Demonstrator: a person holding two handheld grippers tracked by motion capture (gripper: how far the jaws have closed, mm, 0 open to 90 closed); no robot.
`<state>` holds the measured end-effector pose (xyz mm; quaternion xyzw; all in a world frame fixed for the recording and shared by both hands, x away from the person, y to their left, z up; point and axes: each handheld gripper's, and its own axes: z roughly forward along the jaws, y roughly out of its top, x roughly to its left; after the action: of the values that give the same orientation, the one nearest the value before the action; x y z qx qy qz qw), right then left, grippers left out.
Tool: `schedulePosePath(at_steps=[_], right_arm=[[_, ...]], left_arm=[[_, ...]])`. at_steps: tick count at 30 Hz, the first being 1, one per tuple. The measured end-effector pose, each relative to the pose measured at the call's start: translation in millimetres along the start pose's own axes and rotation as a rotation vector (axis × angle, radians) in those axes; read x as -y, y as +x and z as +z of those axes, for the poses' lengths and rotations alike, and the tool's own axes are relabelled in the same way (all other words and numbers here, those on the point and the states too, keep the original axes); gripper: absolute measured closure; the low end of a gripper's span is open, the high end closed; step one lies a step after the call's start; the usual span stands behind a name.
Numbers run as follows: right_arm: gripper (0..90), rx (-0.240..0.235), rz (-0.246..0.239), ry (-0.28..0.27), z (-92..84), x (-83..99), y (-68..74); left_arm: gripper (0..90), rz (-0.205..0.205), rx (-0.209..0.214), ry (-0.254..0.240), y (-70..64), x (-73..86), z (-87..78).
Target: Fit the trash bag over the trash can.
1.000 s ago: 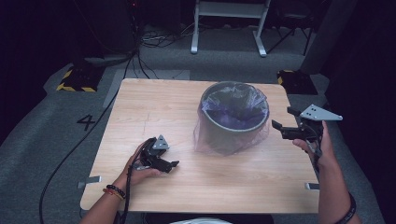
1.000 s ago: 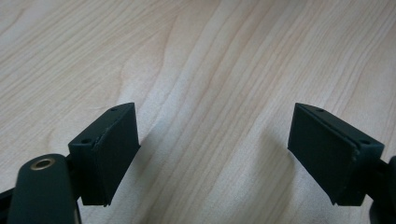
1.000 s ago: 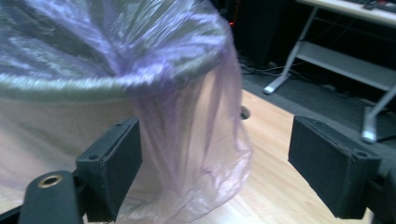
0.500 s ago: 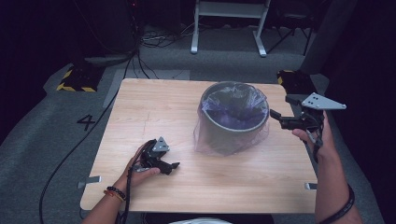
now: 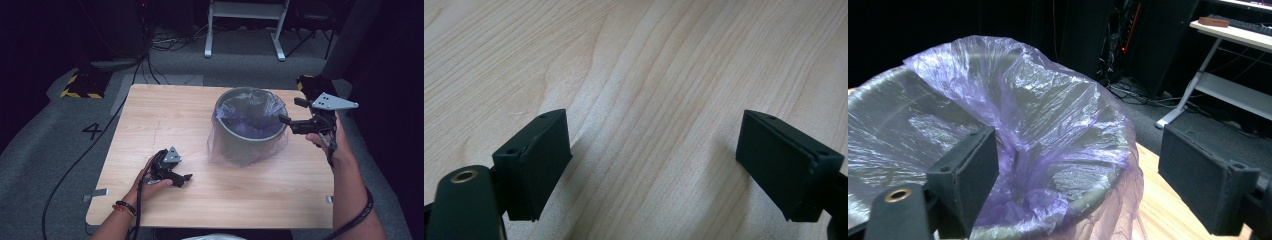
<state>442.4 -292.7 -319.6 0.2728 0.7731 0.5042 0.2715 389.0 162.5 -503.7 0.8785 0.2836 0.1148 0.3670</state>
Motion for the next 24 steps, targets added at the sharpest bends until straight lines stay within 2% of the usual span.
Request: schedulePosePath(at_steps=[6,14,24], right_arm=[[16.5,-0.005,0.0,0.002,7.0,-5.8,0.8],[16.6,-0.012,-0.023,0.02,24.7,-16.0,7.3],[16.8,-0.031,-0.059,0.074,47.9,-24.5,19.2]], left_arm=[[14.0,-0.001,0.001,0.0,0.0,0.0,0.0],[14.0,0.0,0.0,0.0,0.0,0.0,0.0],[13.9,0.0,0.001,0.0,0.1,0.0,0.0]])
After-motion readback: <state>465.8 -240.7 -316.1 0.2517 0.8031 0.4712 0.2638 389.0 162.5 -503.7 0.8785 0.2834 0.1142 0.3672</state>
